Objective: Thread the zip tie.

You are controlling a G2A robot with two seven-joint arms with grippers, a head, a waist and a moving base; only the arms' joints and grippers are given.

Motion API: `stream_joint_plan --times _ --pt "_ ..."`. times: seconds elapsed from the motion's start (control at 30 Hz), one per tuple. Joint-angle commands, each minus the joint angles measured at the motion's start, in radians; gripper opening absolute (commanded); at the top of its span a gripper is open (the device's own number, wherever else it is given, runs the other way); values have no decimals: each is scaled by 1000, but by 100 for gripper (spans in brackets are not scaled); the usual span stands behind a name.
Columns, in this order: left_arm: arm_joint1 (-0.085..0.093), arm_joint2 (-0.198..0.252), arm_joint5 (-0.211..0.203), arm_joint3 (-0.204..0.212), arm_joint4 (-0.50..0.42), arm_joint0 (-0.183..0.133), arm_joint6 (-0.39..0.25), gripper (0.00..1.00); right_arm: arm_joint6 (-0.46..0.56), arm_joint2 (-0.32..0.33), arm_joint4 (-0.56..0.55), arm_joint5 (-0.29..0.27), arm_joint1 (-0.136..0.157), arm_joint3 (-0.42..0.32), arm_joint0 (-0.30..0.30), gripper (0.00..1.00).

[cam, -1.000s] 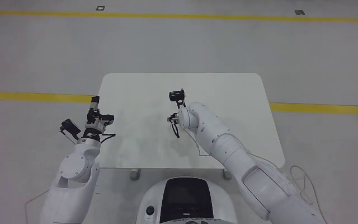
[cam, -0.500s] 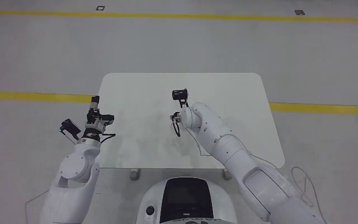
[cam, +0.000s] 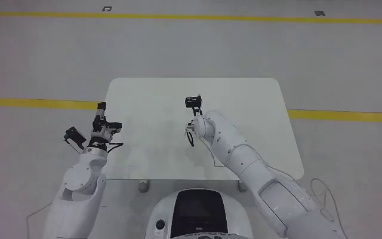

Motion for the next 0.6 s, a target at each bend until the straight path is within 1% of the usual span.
stream_joint_plan --times 0.0,0.2,0.4,0.57 --pt "0 0 0 0 0 0 0 100 0 2 -12 0 -3 10 0 0" --pt "0 0 0 0 0 0 0 100 14 4 -31 0 -18 53 10 0" --pt "0 0 0 0 0 0 0 100 28 -6 -29 0 -35 104 32 0" --pt "0 0 0 0 0 0 0 100 51 -19 -26 -25 -44 135 51 0"
